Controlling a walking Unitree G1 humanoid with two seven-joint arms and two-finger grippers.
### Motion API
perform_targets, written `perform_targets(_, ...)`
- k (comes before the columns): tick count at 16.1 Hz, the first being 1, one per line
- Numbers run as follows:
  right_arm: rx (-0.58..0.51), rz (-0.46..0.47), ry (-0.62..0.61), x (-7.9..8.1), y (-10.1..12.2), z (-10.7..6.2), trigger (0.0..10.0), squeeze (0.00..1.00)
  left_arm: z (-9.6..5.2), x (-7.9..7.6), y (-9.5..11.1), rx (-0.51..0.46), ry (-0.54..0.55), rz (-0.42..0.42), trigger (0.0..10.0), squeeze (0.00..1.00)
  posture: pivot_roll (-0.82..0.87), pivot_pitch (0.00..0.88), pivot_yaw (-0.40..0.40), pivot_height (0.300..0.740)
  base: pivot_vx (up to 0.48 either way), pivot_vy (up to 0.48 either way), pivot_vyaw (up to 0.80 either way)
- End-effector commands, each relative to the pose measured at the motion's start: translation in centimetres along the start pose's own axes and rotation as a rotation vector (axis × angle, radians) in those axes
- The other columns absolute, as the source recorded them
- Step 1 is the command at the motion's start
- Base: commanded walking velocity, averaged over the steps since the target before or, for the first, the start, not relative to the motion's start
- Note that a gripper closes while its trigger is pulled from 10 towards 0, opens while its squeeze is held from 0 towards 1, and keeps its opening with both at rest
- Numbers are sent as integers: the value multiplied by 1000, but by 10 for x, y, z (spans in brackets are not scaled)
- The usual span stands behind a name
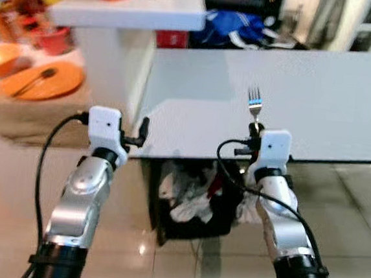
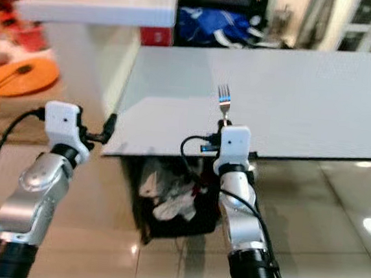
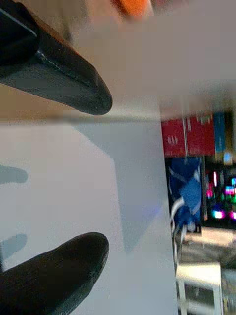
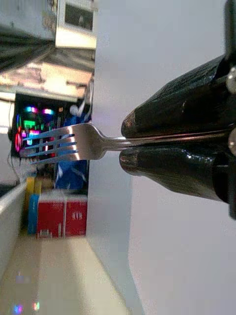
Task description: Setting the table
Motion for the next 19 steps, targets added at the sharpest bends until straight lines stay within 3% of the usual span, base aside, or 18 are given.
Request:
perform_targets(1,8,24,-7,-2,0,1,0,0,0,4,-6,19,29,-33,10000,0,-118,0,65,740,472,0,0)
perform_targets(4,41,69,-1,1,-6,0,0,0,-2,6,-13,34,41,-30,10000,0,-113,0,62,740,472,0,0)
perform_targets(6,169,253,-21,-1,-26,-5,0,0,-6,13,-21,66,66,-22,10000,0,-114,0,62,740,232,0,0)
perform_targets(7,210,269,-24,-4,-35,-10,0,0,-8,18,-23,74,88,-30,10000,0,-107,0,58,740,0,0,0)
perform_targets(9,255,176,11,-1,-51,-25,0,0,-27,39,-45,145,190,-78,10000,0,-110,0,54,740,0,0,0)
perform_targets(13,280,38,100,4,-64,-52,0,0,-52,50,-66,214,180,-43,10000,0,-108,0,60,740,0,0,0)
perform_targets(15,272,29,89,1,-64,-58,0,0,-50,46,-63,189,163,-54,10000,0,-111,0,62,740,0,0,0)
perform_targets(19,224,31,71,2,-53,-48,0,0,-33,39,-51,134,131,-43,10000,0,-117,0,65,740,0,-352,0)
Point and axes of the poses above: a point about 5 cm out from each wrist's last joint towards the gripper, its own z axis pointing out of the wrist towards the gripper, its own y axis along the axis of the wrist's last joint, x = y × z, the point moved 2 cm from there along z, pointing out of the wrist towards the gripper, and after that the axes turned 14 degrees about -z, right-handed, at the moved point
